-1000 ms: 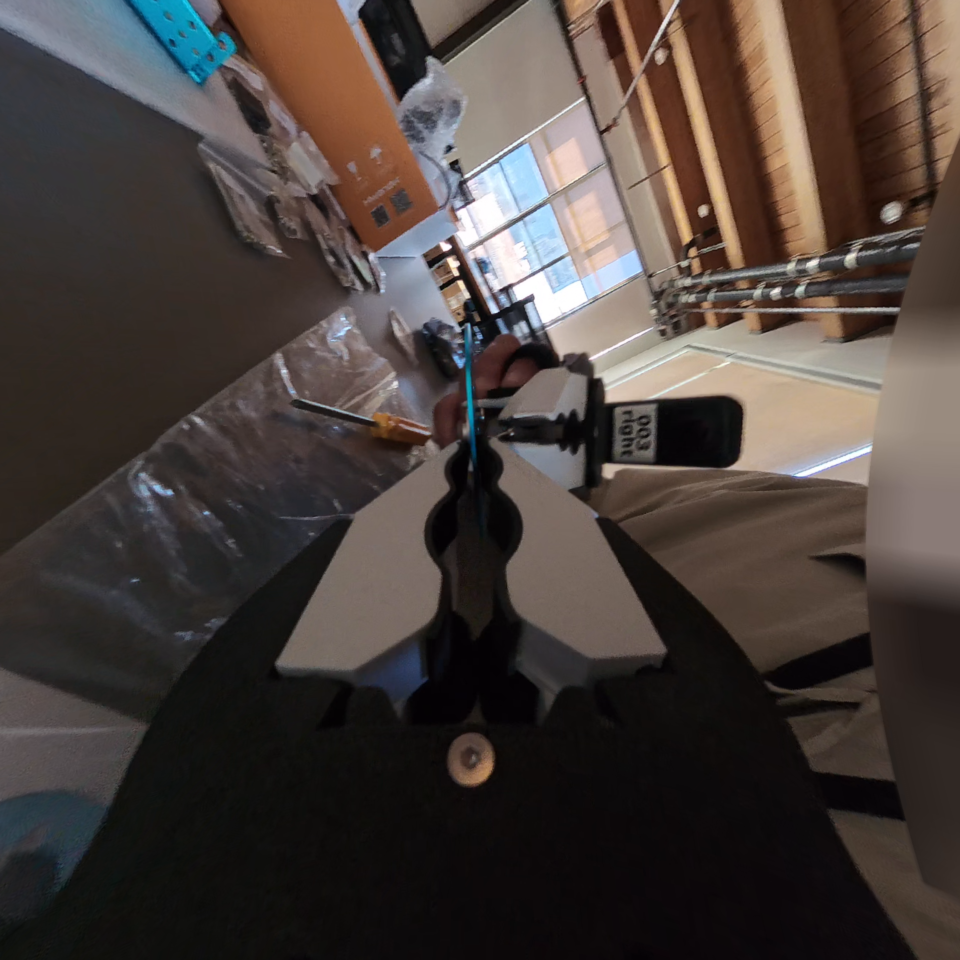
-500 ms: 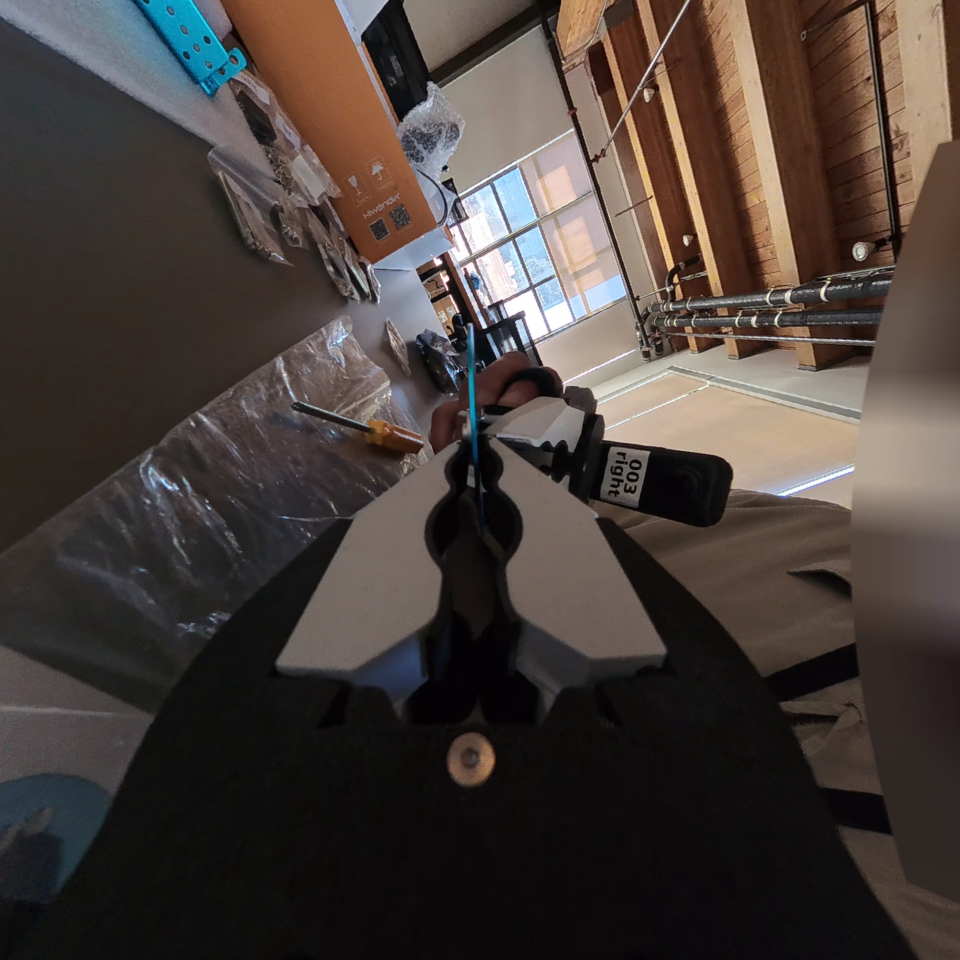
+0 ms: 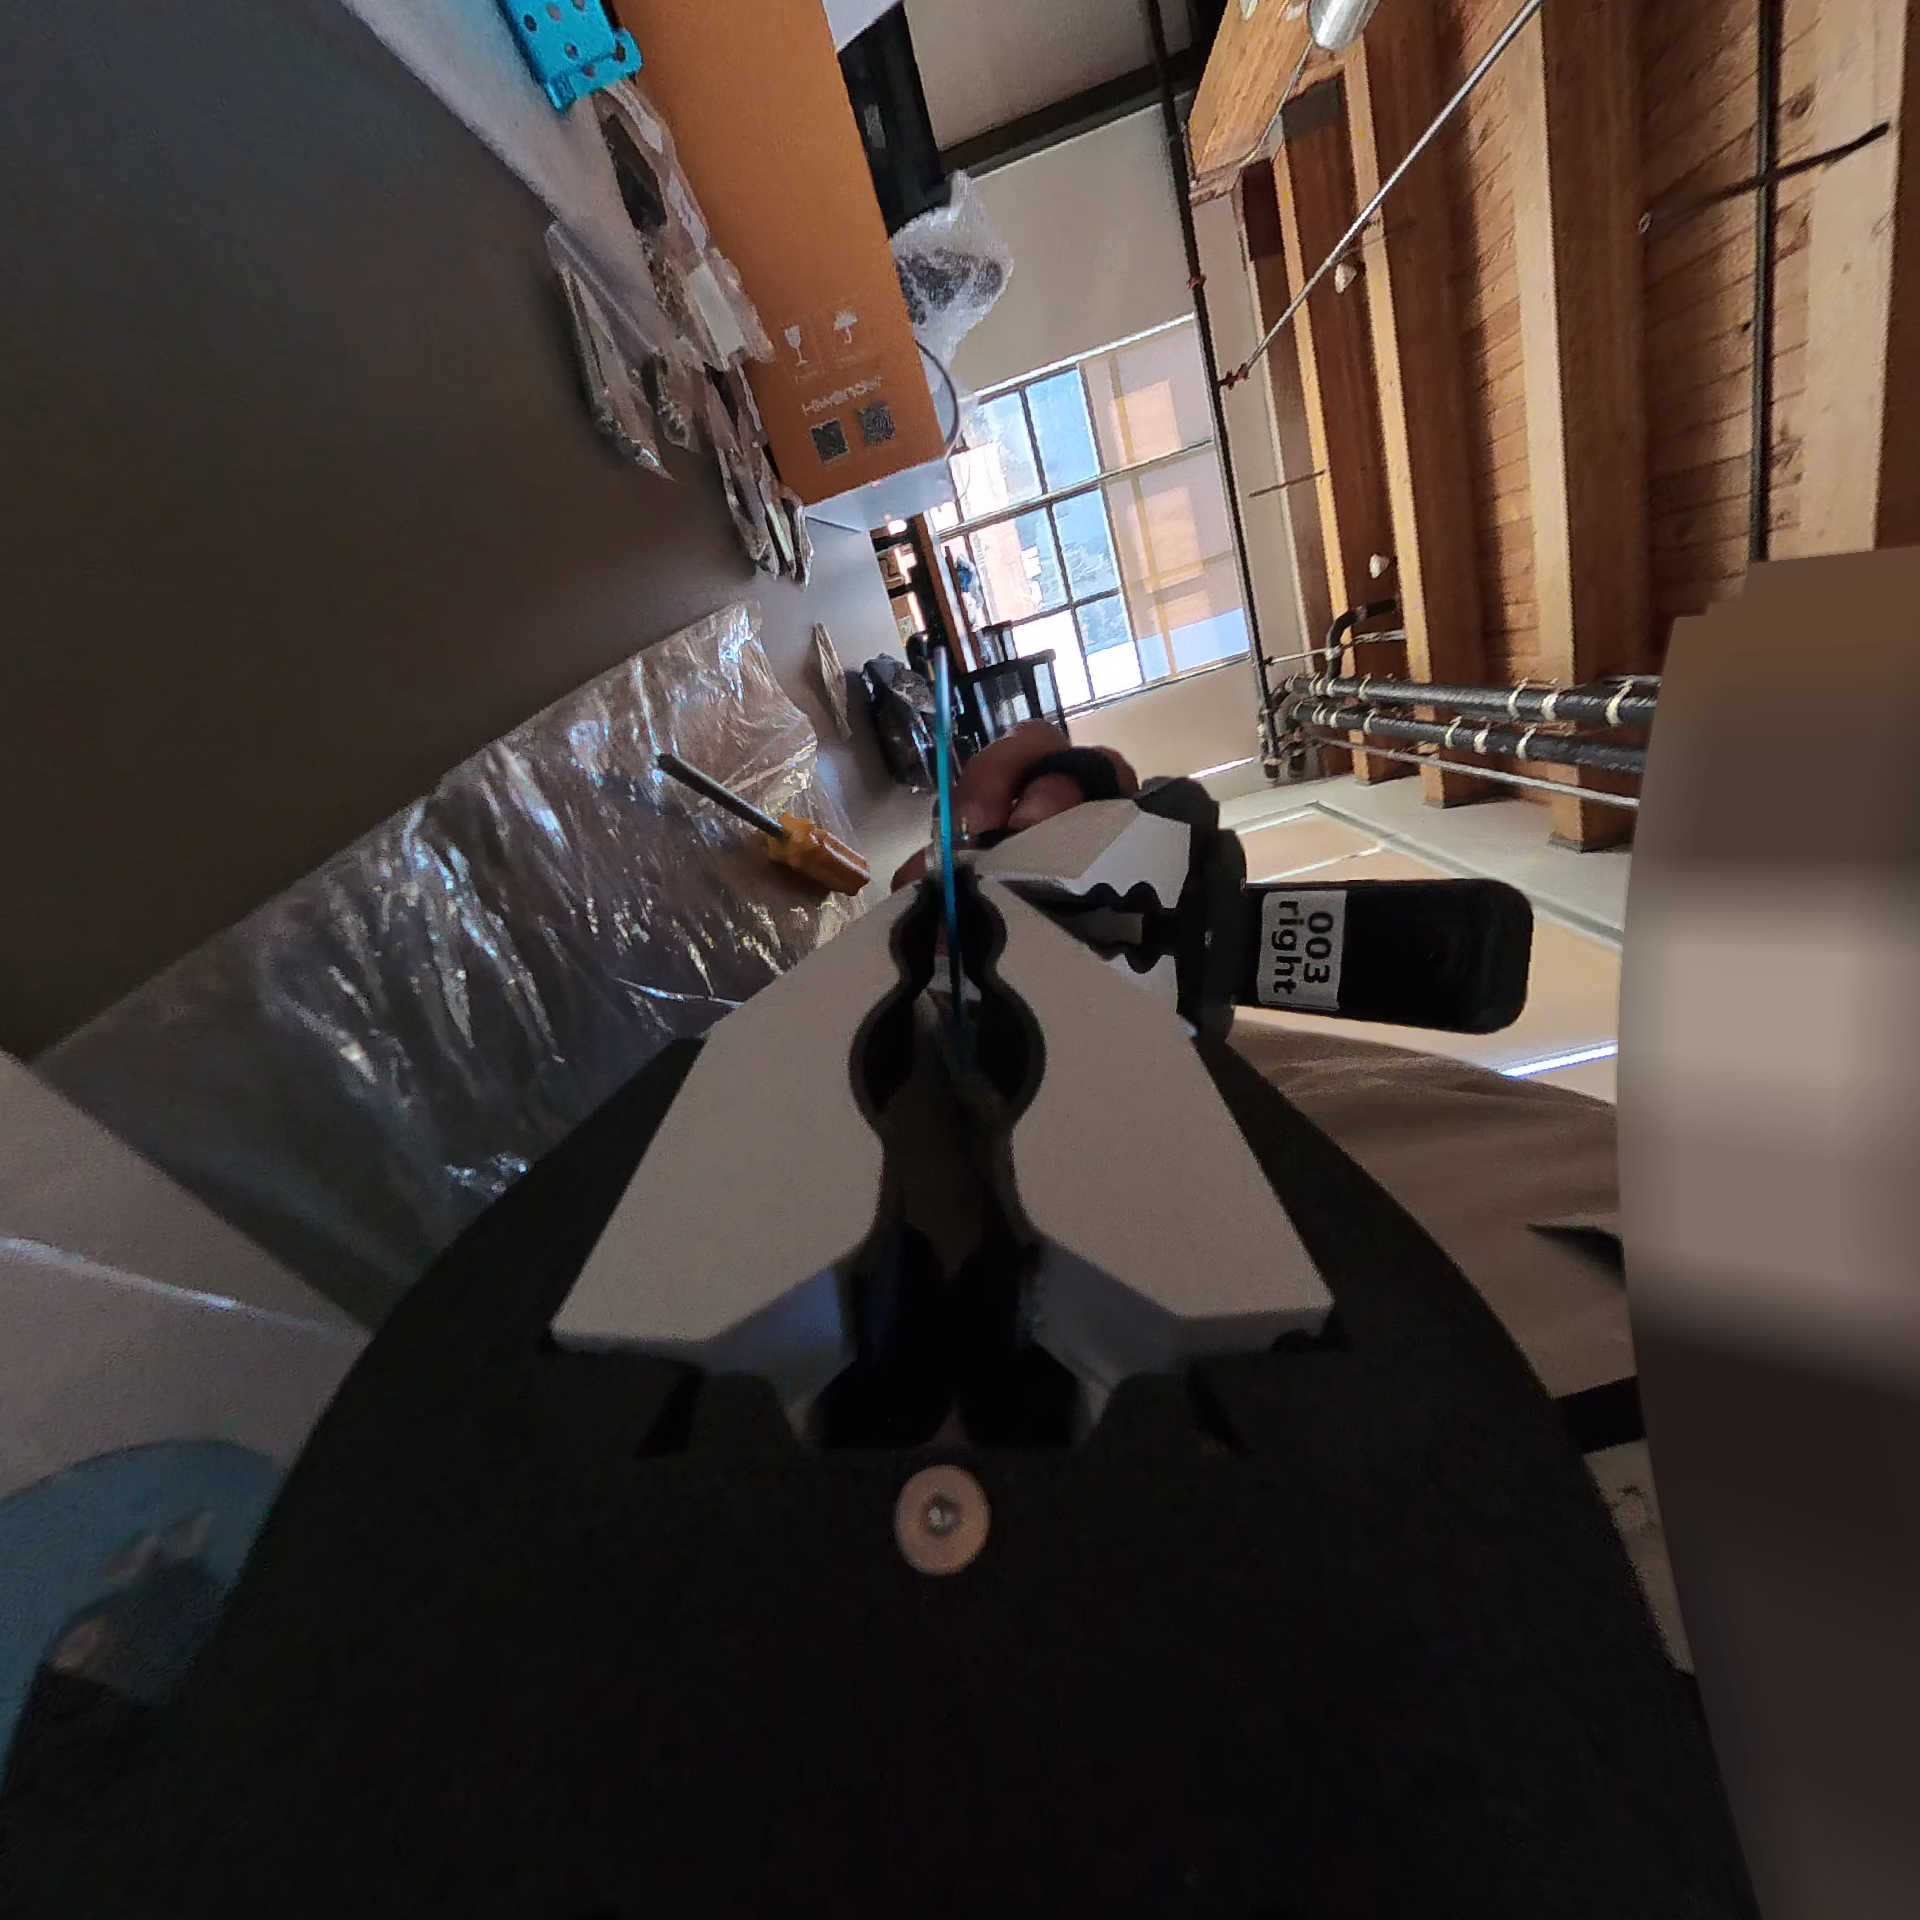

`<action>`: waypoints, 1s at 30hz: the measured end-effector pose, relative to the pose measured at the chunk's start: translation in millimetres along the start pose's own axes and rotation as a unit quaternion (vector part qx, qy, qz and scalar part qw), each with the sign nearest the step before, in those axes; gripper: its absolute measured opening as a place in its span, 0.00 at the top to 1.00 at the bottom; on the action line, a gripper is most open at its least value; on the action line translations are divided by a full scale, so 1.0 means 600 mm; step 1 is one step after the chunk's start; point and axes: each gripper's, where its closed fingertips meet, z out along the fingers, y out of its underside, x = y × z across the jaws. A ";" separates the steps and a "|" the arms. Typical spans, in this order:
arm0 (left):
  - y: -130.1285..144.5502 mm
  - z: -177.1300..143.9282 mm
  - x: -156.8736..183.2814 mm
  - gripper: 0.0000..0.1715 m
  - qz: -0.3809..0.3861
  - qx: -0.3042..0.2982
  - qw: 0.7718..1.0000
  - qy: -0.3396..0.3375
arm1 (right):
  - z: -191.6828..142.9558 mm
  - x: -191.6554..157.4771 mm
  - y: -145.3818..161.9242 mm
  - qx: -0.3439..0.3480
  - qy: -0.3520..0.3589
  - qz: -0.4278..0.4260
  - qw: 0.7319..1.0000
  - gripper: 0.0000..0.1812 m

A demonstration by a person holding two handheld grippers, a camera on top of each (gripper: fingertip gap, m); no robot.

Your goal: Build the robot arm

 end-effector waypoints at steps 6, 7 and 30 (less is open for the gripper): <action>-0.004 -0.004 -0.003 0.98 -0.020 0.006 1.000 0.003 | 0.004 -0.002 0.001 -0.008 -0.021 0.047 0.999 0.98; -0.004 -0.004 -0.003 0.98 -0.020 0.006 1.000 0.003 | 0.005 -0.002 0.001 -0.011 -0.023 0.051 0.998 0.98; 0.008 -0.006 -0.006 0.98 -0.063 0.012 0.998 -0.004 | 0.004 -0.012 0.008 -0.094 -0.042 0.072 0.992 0.98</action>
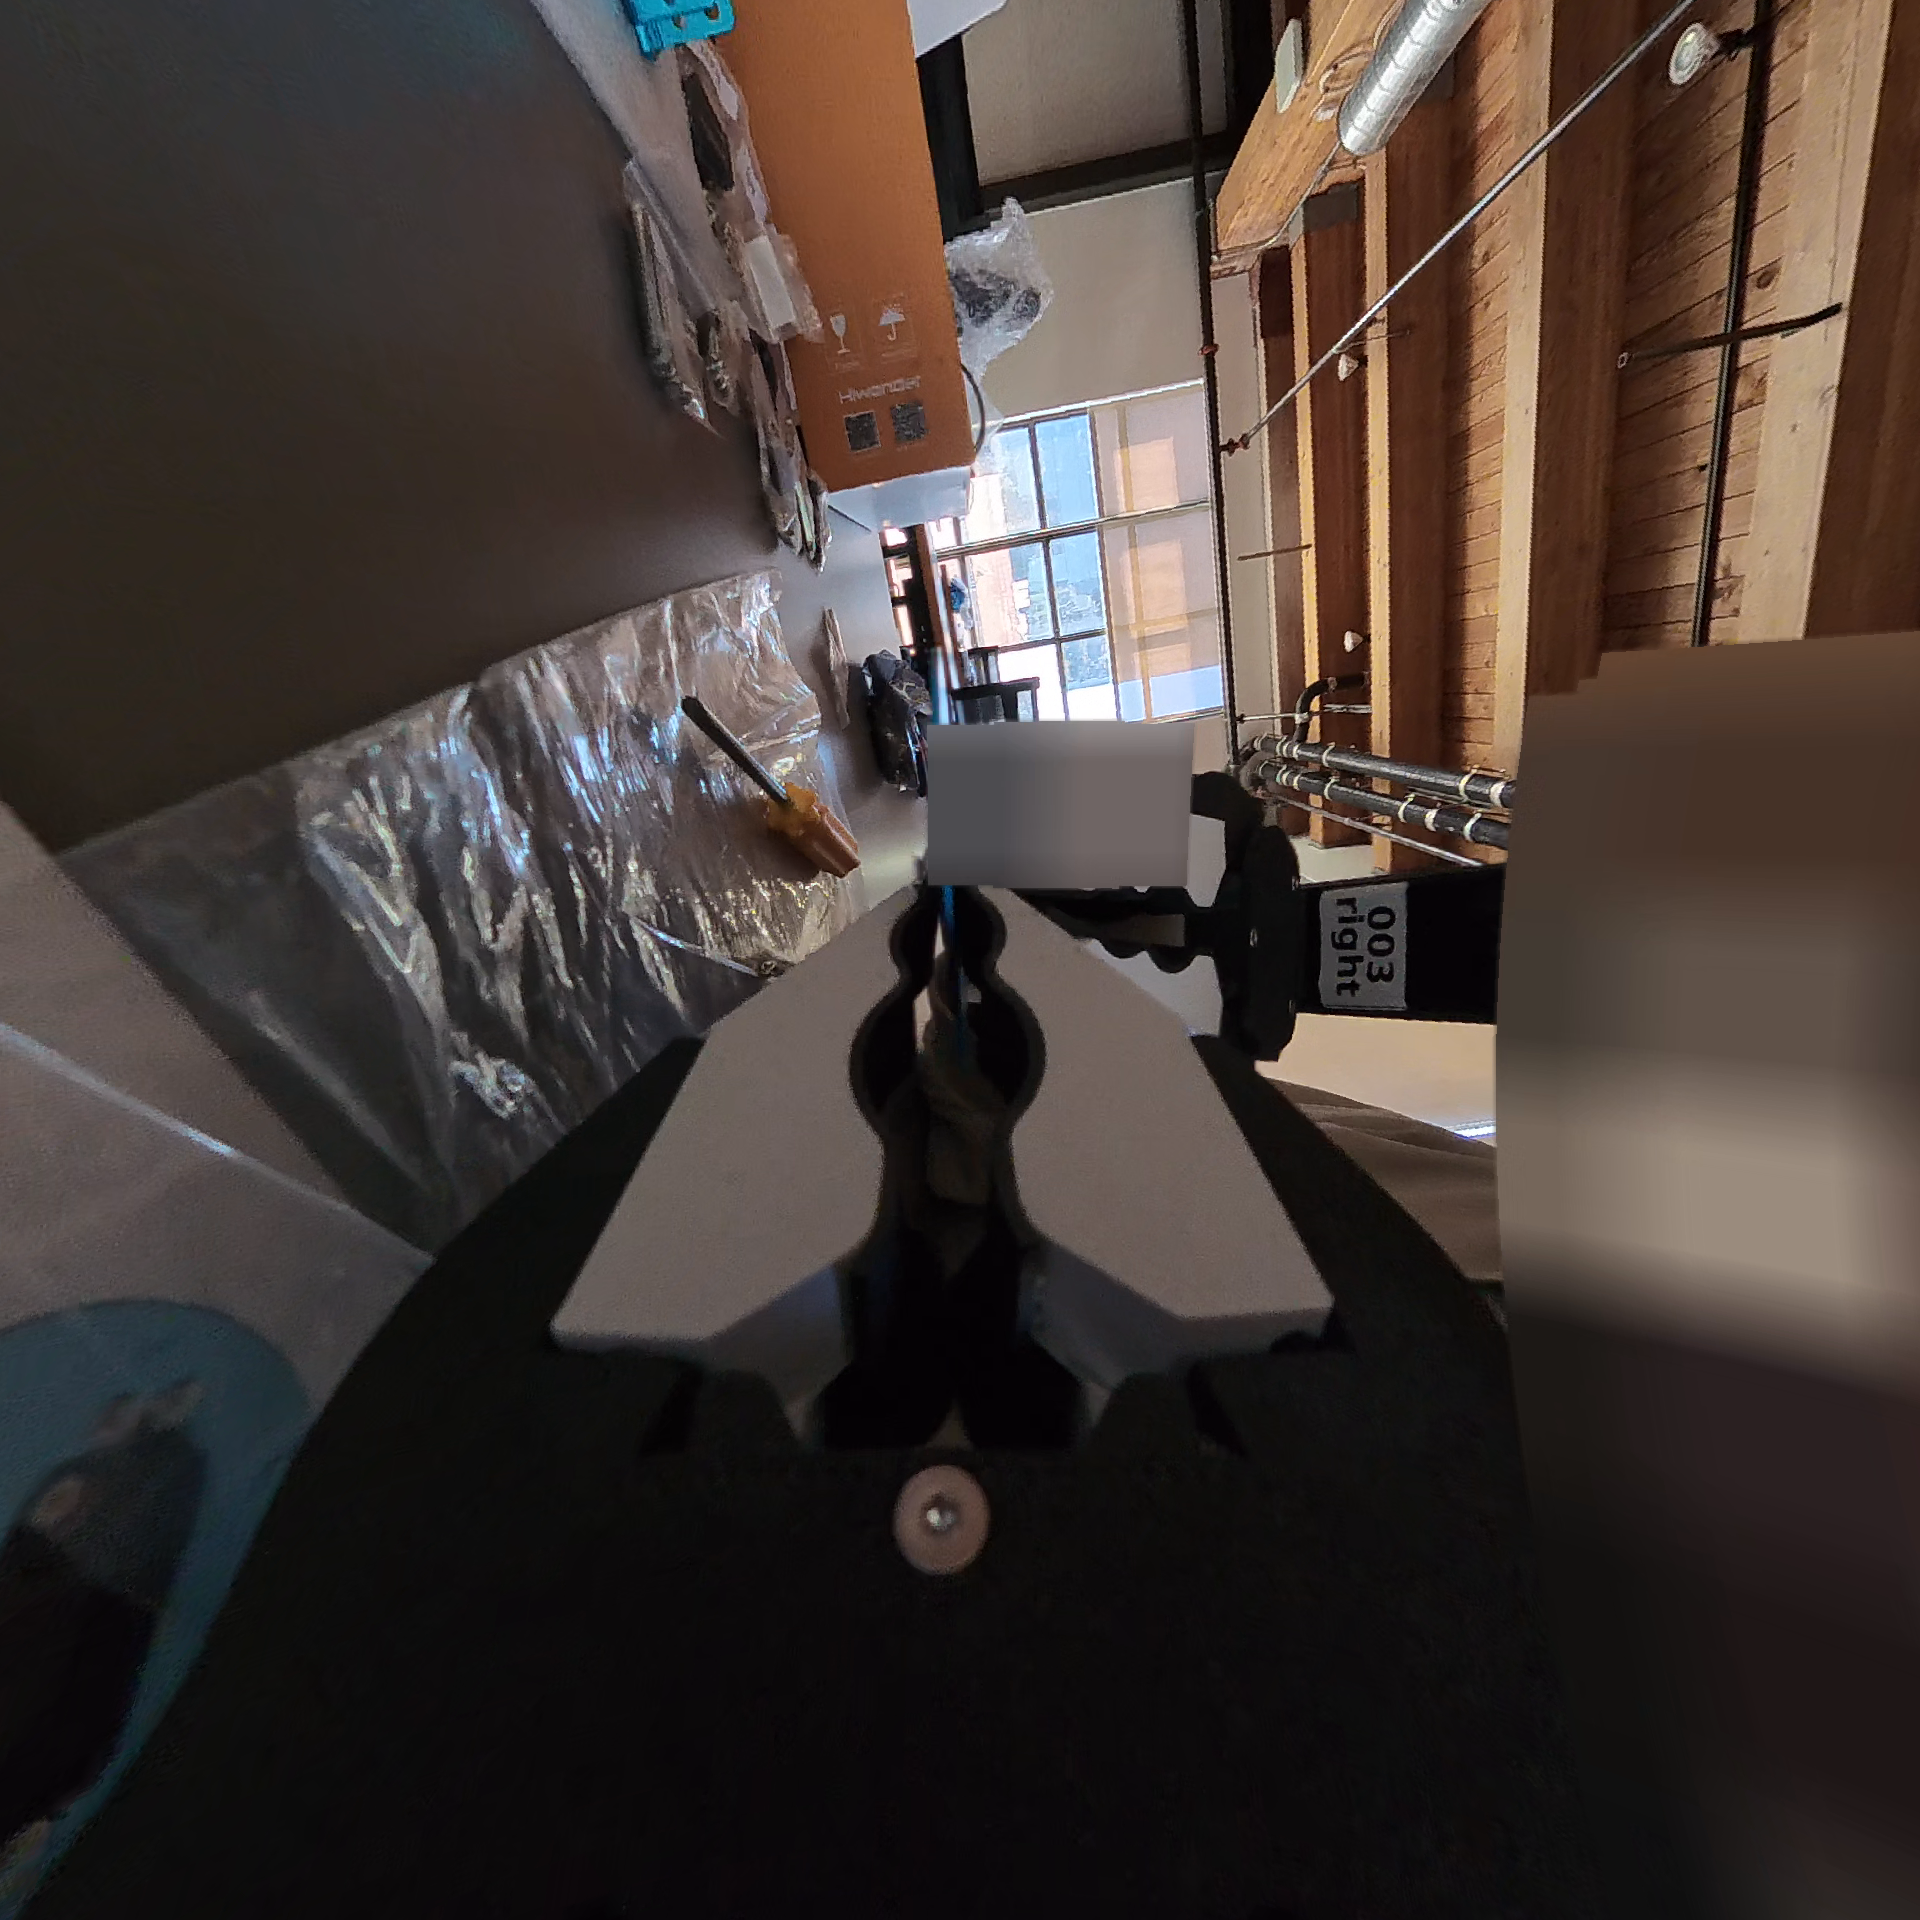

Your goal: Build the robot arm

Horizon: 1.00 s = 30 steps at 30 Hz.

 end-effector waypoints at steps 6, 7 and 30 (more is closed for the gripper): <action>0.004 0.003 -0.002 0.98 -0.024 -0.004 1.000 0.013 | 0.001 0.003 0.003 -0.001 -0.002 0.007 1.000 0.98; 0.005 0.004 -0.002 0.98 -0.025 -0.005 1.000 0.014 | 0.001 0.002 0.003 0.000 -0.003 0.008 1.000 0.98; -0.002 0.001 0.005 0.98 -0.025 0.001 0.999 0.030 | -0.021 -0.029 -0.003 0.076 -0.090 -0.029 0.993 0.73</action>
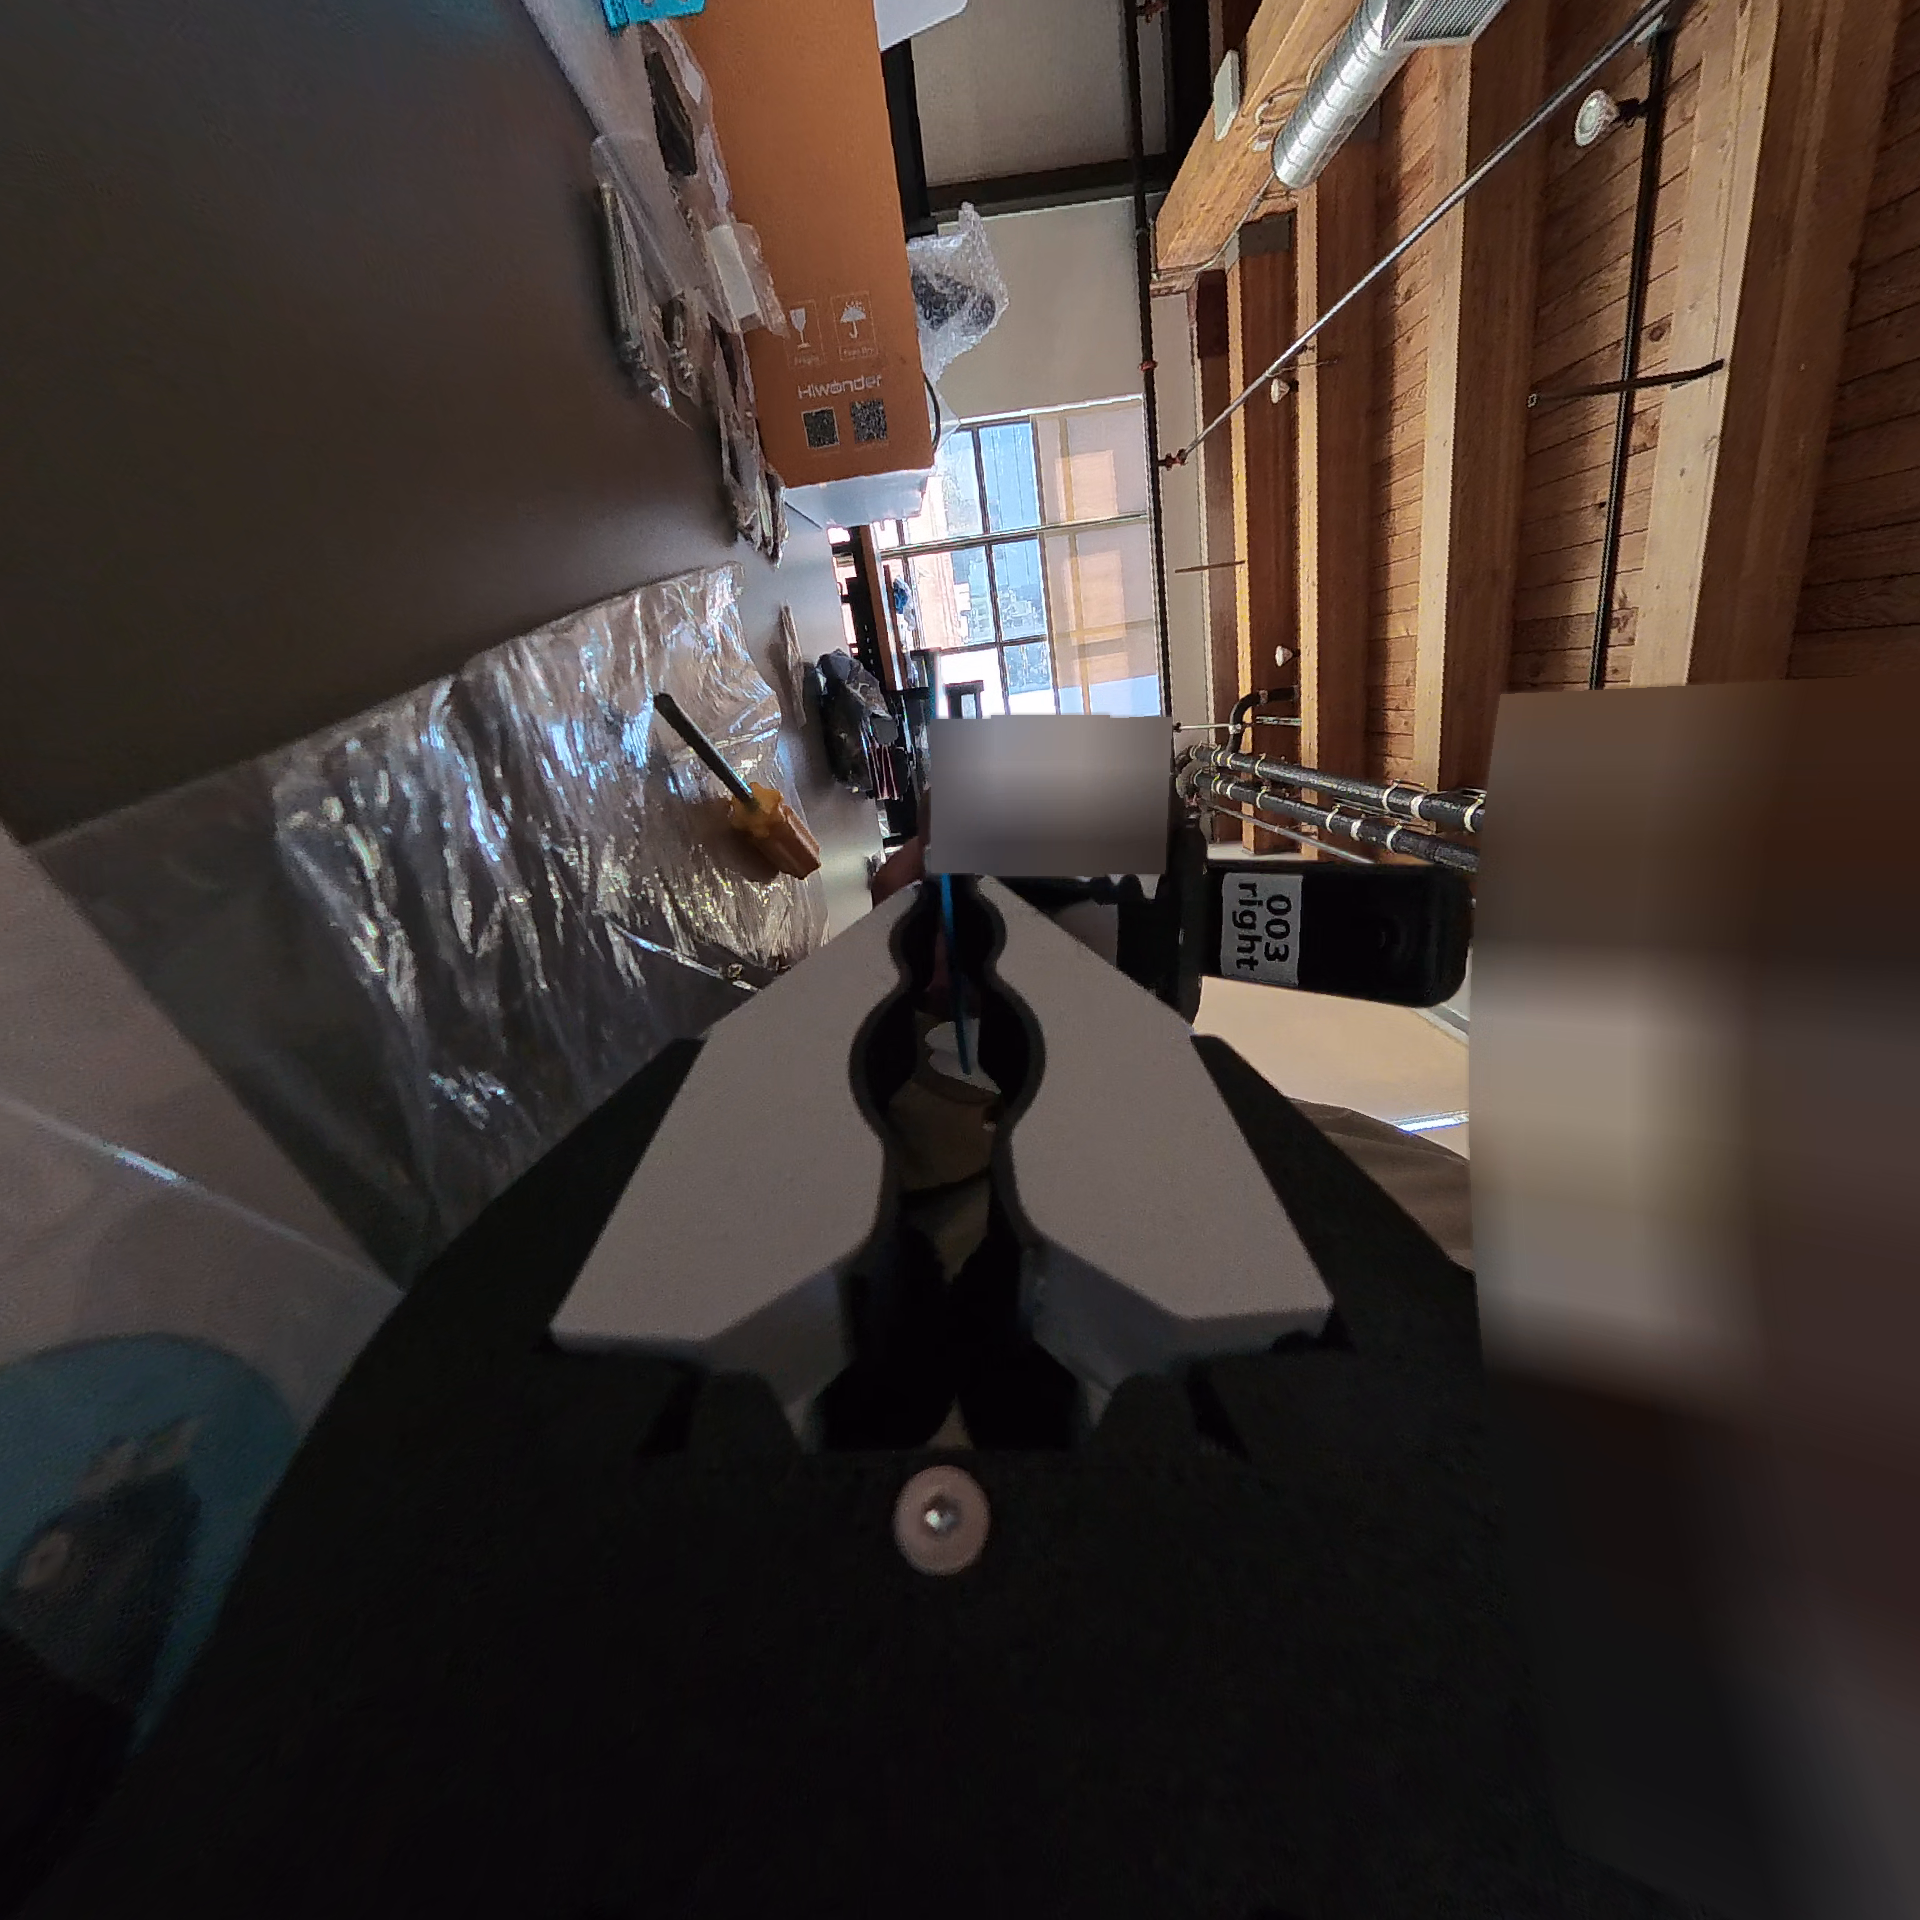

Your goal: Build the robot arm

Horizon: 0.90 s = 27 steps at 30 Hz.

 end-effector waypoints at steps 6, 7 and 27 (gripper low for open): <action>0.001 0.001 0.001 0.98 0.001 -0.001 1.000 0.001 | 0.006 -0.005 0.000 -0.001 -0.007 0.009 1.000 0.72; 0.001 0.000 0.001 0.98 0.001 0.000 1.000 0.000 | 0.006 -0.005 0.001 -0.003 -0.008 0.010 1.000 0.72; 0.001 0.001 -0.004 0.98 0.019 0.000 1.000 -0.015 | -0.003 0.023 -0.011 -0.006 0.059 0.001 0.998 0.95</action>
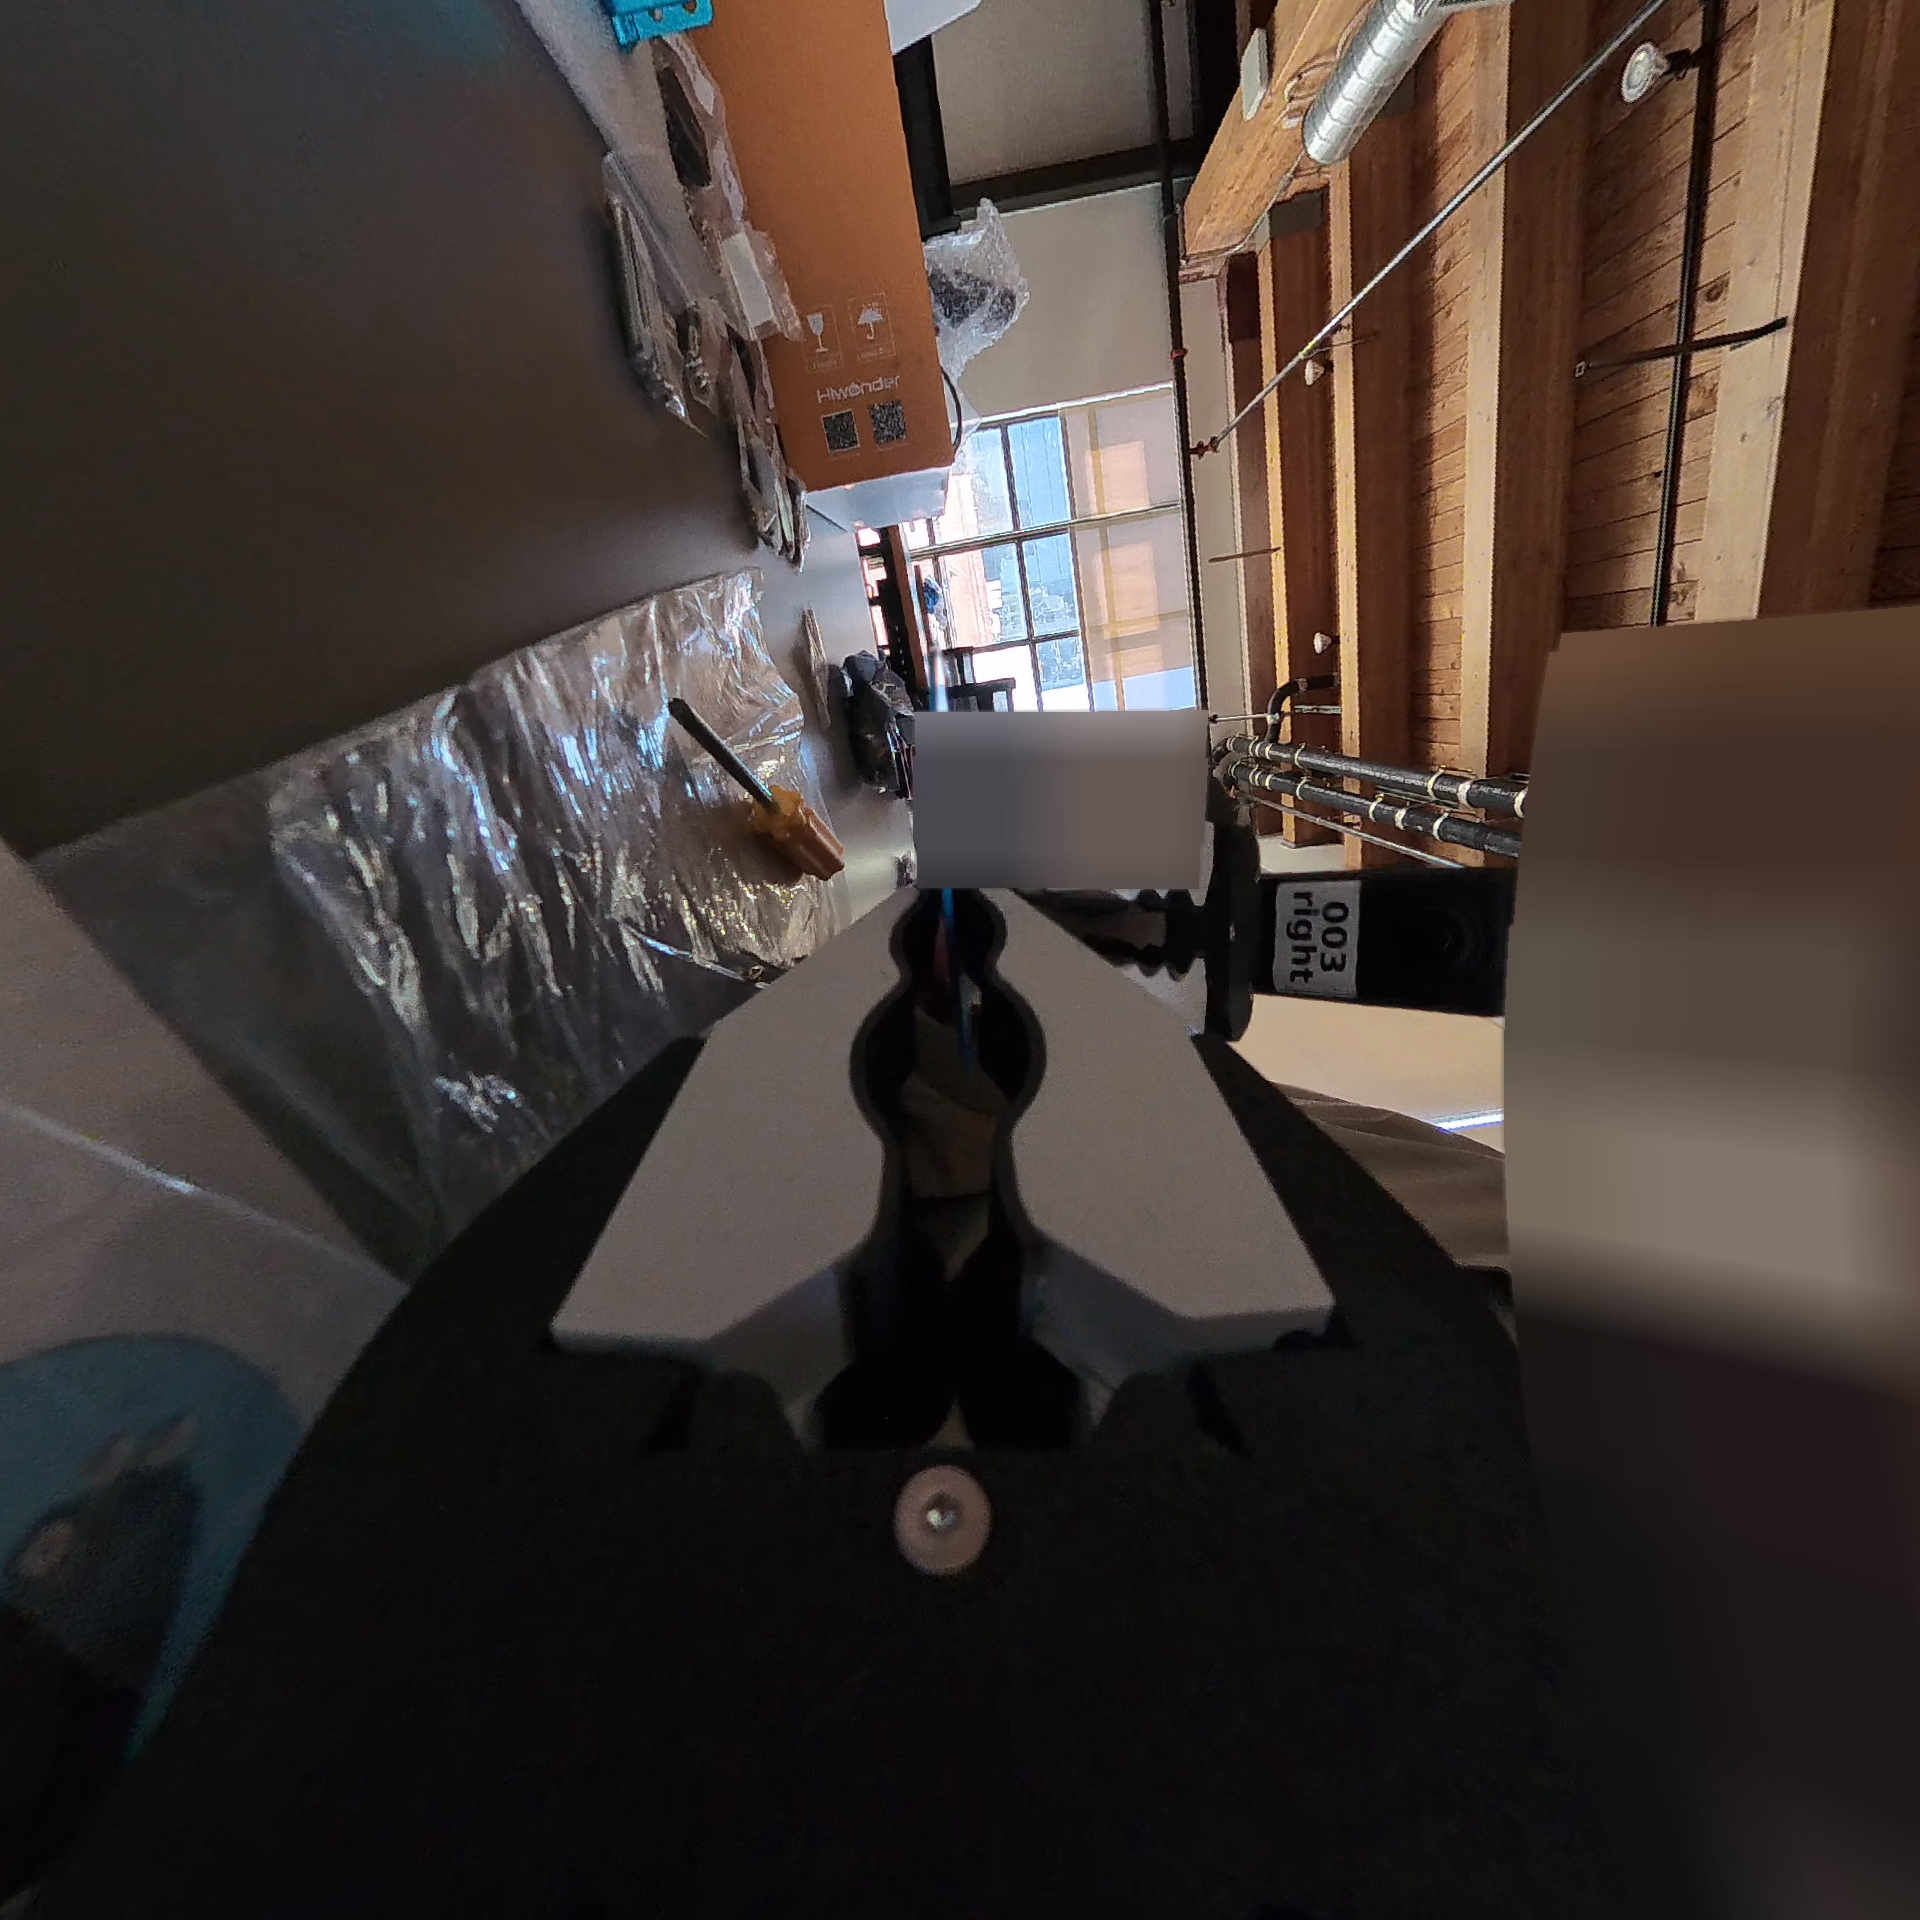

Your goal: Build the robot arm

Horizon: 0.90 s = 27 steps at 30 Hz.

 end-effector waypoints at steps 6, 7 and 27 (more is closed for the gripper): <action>0.003 0.002 -0.002 0.98 0.012 0.000 1.000 -0.009 | 0.017 -0.008 0.007 -0.035 0.012 0.010 0.999 0.95; 0.002 0.002 -0.002 0.98 0.010 0.001 1.000 -0.009 | 0.018 -0.007 0.009 -0.039 0.020 0.004 0.999 0.96; 0.003 0.001 0.000 0.98 0.005 -0.001 1.000 -0.004 | 0.010 -0.001 0.021 -0.047 0.010 0.001 0.999 0.96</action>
